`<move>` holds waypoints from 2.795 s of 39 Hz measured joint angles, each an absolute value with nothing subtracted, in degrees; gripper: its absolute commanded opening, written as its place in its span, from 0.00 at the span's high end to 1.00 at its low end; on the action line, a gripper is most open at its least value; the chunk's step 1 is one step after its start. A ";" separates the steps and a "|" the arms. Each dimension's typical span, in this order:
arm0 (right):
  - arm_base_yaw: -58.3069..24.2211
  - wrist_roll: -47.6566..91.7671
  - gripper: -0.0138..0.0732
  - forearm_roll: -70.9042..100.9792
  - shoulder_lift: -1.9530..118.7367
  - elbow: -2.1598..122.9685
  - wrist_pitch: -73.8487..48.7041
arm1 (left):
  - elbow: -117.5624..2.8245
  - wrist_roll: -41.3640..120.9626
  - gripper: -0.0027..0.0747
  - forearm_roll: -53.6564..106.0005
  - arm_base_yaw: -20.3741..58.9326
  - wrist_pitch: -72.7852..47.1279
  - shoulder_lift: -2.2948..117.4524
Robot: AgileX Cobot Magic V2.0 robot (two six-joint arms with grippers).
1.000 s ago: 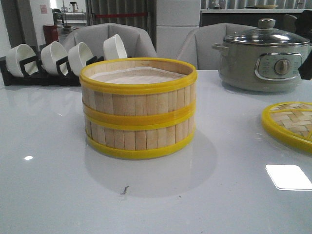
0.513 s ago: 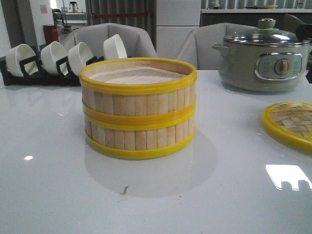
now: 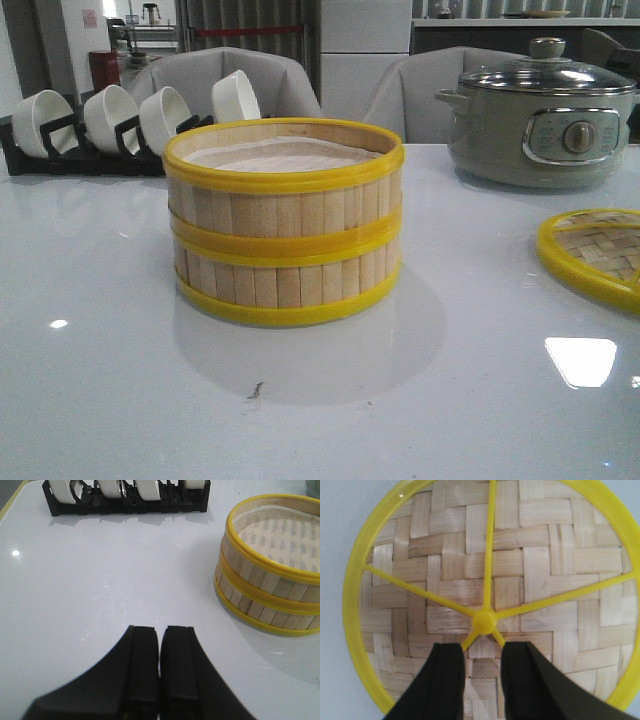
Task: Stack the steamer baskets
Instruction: 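Lower the right gripper and grasp the lid's central yellow knob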
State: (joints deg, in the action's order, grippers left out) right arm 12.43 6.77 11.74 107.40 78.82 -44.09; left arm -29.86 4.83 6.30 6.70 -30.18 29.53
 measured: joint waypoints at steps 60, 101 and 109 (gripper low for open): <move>11.15 6.79 0.47 11.42 112.70 84.29 -43.66 | -29.86 4.83 0.85 6.30 6.70 -30.18 29.53; 10.92 6.79 0.77 10.97 114.26 84.65 -44.59 | -29.86 4.83 0.85 6.30 6.70 -30.18 29.53; 9.12 6.79 0.78 10.59 114.49 86.41 -46.64 | -29.86 4.83 0.85 6.30 6.70 -30.18 29.53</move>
State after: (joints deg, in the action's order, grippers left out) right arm 9.12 6.79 10.59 114.49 86.41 -46.64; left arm -29.86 4.83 6.30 6.70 -30.18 29.53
